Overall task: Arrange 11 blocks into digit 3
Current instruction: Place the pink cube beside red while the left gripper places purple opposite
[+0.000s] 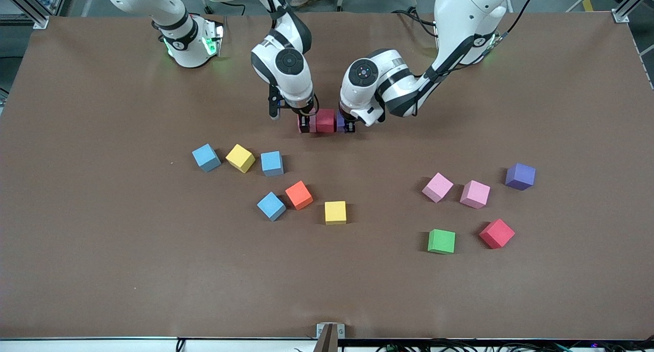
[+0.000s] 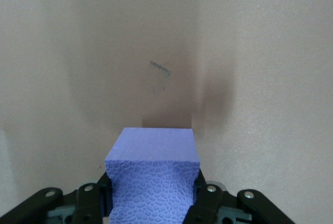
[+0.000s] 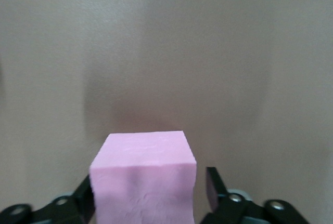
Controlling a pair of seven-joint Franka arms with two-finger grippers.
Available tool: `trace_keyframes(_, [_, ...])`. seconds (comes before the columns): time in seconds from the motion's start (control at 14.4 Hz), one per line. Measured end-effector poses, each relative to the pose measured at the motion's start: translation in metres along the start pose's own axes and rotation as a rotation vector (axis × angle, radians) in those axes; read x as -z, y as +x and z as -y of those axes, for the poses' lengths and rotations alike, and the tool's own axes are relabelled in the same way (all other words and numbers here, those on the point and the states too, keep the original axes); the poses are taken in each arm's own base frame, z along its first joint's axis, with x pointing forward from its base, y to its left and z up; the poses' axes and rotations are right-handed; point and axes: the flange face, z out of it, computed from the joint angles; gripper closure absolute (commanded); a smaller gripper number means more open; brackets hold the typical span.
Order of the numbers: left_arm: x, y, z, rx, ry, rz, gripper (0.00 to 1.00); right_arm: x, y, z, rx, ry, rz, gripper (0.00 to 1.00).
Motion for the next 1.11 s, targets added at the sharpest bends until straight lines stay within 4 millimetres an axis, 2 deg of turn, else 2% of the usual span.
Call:
trace_keyframes(0.21, [-0.0009,-0.0001,0.0,0.0,0.001,0.001,0.66,-0.0057,-0.0011,-0.0001,0.002,-0.003,-0.004,0.0])
trace_keyframes(0.9, [0.0,-0.0007,-0.0006,0.001,-0.001,0.005,0.66,-0.0037,-0.003,0.0008,0.003,-0.007,-0.006,0.0])
trace_keyframes(1.11, [0.0008,-0.0013,-0.0012,0.001,-0.003,0.008,0.66,0.0023,-0.0047,0.0016,0.003,-0.014,-0.011,0.0])
